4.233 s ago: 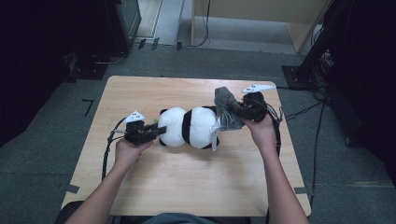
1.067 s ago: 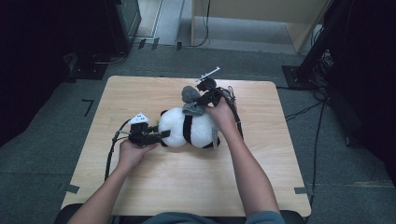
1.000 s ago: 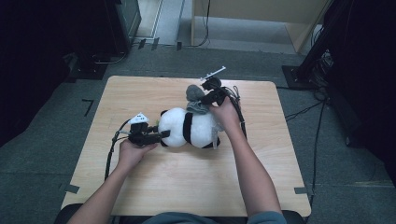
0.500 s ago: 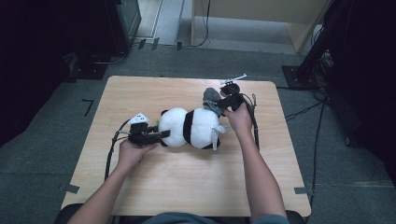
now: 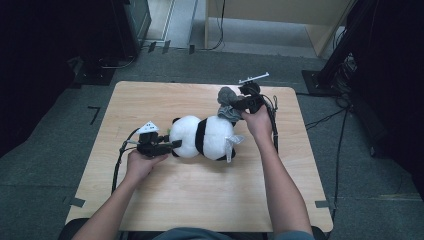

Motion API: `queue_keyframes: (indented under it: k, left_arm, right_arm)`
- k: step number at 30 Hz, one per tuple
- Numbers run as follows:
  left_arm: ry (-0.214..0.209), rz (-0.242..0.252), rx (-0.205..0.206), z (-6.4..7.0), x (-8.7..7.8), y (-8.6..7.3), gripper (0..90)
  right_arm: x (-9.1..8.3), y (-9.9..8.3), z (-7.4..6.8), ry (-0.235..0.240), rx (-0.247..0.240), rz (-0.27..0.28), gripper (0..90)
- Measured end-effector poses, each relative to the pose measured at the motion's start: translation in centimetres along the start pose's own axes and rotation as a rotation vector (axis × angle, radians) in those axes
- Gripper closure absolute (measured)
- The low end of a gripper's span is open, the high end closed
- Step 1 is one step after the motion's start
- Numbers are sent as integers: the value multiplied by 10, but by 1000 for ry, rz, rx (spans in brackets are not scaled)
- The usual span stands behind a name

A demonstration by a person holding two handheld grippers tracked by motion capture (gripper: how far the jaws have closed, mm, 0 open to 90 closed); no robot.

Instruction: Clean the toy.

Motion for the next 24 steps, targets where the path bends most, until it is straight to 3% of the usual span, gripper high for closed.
queue_keyframes:
  k: [6, 11, 19, 24]
  left_arm:
    - [1, 2, -2, 0, 0, 0, 512]
    - [2, 5, -5, 0, 0, 0, 510]
    - [1, 5, -10, 0, 0, 1, 500]
    - [-3, 3, -13, -1, 0, 1, 486]
  right_arm:
    - [-5, 19, -29, 41, -67, 15, 773]
    - [3, 32, -59, 90, -124, 9, 771]
    - [38, 39, -105, 179, -182, -26, 767]
    - [66, 35, -125, 217, -209, -70, 765]
Point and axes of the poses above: each handheld gripper's, and its own axes: x roughly forward along the jaws, y roughly out of its top, z roughly to its right, the point moved 2 cm from there along x, roughly forward along the jaws, and after that the axes turned 9 degrees about y, right-handed, at the moved point
